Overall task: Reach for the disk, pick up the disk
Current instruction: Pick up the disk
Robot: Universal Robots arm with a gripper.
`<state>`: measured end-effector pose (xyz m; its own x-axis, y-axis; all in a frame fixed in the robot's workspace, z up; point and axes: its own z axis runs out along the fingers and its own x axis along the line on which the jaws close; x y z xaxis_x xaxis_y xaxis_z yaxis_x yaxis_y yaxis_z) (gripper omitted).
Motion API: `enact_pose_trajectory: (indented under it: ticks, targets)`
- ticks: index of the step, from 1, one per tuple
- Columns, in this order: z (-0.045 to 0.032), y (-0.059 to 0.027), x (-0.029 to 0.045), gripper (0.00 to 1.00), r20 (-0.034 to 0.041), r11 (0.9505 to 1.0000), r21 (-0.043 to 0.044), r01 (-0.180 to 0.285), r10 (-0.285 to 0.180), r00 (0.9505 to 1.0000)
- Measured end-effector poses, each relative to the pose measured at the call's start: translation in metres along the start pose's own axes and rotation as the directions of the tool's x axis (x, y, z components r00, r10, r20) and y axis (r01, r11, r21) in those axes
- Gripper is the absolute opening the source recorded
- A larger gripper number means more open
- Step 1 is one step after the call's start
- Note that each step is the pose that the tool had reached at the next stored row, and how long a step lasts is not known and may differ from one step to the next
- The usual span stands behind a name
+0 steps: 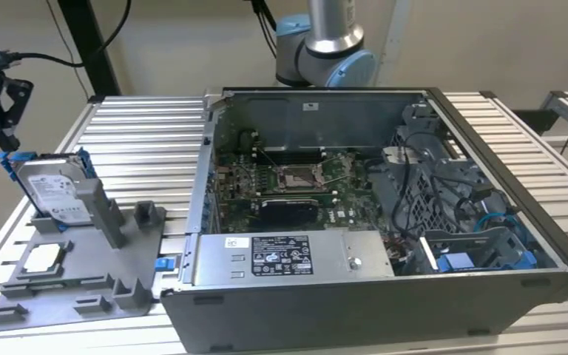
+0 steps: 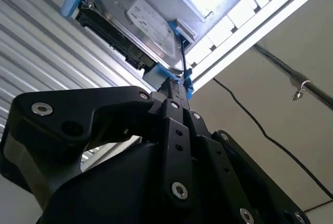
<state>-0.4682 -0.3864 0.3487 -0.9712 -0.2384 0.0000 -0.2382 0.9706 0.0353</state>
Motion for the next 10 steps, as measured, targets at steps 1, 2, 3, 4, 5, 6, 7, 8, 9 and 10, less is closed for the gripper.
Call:
enact_pose_trajectory:
  ticks: [1, 2, 3, 4, 5, 6, 7, 8, 9, 10]
  targets:
    - [0.0000, 0.0000, 0.0000, 0.00, -0.0004, 0.9999, 0.0001, 0.012, -0.012, 0.9999]
    - [0.0000, 0.0000, 0.0000, 0.00, -0.0009, 0.9997, 0.0002, 0.023, -0.023, 0.9997]
    - [0.0000, 0.0000, 0.0000, 0.00, -0.0014, 0.9994, 0.0004, 0.036, -0.036, 0.9994]
    - [0.0000, 0.0000, 0.0000, 0.00, -0.0018, 0.9988, 0.0005, 0.049, -0.049, 0.9988]
    - [0.0000, 0.0000, 0.0000, 0.00, -0.0023, 0.9982, 0.0006, 0.060, -0.060, 0.9982]
    - [0.0000, 0.0000, 0.0000, 0.00, -0.0028, 0.9973, 0.0007, 0.073, -0.073, 0.9973]
    - [0.0000, 0.0000, 0.0000, 0.00, -0.0033, 0.9963, 0.0008, 0.085, -0.085, 0.9963]
    - [0.0000, 0.0000, 0.0000, 0.00, -0.0038, 0.9951, 0.0009, 0.099, -0.099, 0.9951]
    - [0.0000, 0.0000, 0.0000, 0.00, -0.0043, 0.9938, 0.0010, 0.111, -0.111, 0.9938]
    - [0.0000, 0.0000, 0.0000, 0.00, -0.0048, 0.9921, 0.0011, 0.125, -0.125, 0.9921]
